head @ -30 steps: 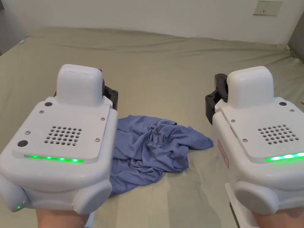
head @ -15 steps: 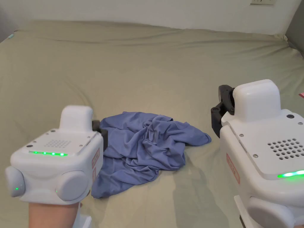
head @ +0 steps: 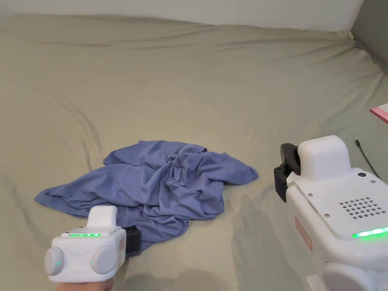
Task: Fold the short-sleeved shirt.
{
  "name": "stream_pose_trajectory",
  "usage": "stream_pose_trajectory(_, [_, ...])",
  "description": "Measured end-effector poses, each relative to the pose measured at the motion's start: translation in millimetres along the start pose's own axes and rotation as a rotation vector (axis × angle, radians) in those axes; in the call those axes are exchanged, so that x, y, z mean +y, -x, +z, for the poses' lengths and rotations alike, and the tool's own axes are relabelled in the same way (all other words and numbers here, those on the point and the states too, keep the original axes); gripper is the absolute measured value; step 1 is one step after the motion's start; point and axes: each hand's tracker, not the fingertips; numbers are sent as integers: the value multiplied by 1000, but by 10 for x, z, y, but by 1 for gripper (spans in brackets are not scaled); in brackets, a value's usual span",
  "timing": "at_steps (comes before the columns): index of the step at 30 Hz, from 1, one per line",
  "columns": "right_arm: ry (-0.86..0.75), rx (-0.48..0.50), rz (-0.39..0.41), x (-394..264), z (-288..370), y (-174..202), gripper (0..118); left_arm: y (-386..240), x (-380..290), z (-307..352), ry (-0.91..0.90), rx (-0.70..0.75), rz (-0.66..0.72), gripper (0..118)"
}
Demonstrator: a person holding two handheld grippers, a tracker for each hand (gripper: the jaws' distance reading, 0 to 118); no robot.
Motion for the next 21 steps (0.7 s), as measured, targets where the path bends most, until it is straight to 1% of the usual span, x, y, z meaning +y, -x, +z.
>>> stream_pose_trajectory(1, [9,3,0,-12,-47,-16,1,-32,-10,-1,-12,-9,-11,78])
stream_pose_trajectory(2, [22,6,3,-25,-144,-33,1,-77,-8,69,-55,36,-35,77])
stream_pose_trajectory(3, [42,10,15,-39,-245,-44,1,-110,0,94,-44,-6,-62,59])
stream_pose_trajectory(4, [60,15,26,-75,-354,-91,1,-133,5,110,-43,-33,-73,34])
stream_pose_trajectory(5, [88,28,33,-101,-507,-129,1,-183,-13,143,-62,11,-86,4])
stream_pose_trajectory(6, [120,46,40,-118,-639,-145,1,-209,-26,214,-98,46,-119,4])
stream_pose_trajectory(8, [168,65,53,-157,-952,-151,3,-154,-39,339,-110,-6,-90,4])
stream_pose_trajectory(9, [212,79,70,-192,-1151,-150,16,-112,-49,432,-142,-4,-63,4])
stream_pose_trajectory(10, [241,95,74,-229,-1316,-157,36,-61,-55,521,-145,-2,-64,4])
stream_pose_trajectory(11, [288,112,71,-288,-1542,-174,67,-14,-62,615,-155,-1,-63,4])
stream_pose_trajectory(12, [369,130,79,-351,-1751,-155,99,33,-74,704,-175,-3,-53,4])
stream_pose_trajectory(13, [428,158,72,-412,-1934,-144,108,67,-82,768,-184,-4,-49,4])
stream_pose_trajectory(15, [496,179,35,-584,-2322,-126,109,149,-108,863,-188,-3,-57,4])
stream_pose_trajectory(17, [575,170,23,-749,-2689,-124,109,194,-144,933,-189,5,-59,4])
stream_pose_trajectory(19, [591,181,15,-837,-2896,-93,109,228,-169,952,-181,7,-54,4])
stream_pose_trajectory(20, [594,190,19,-883,-2979,-61,106,237,-187,942,-174,10,-55,4])
stream_pose_trajectory(21, [599,202,28,-908,-3020,-26,99,244,-207,926,-171,12,-54,4])
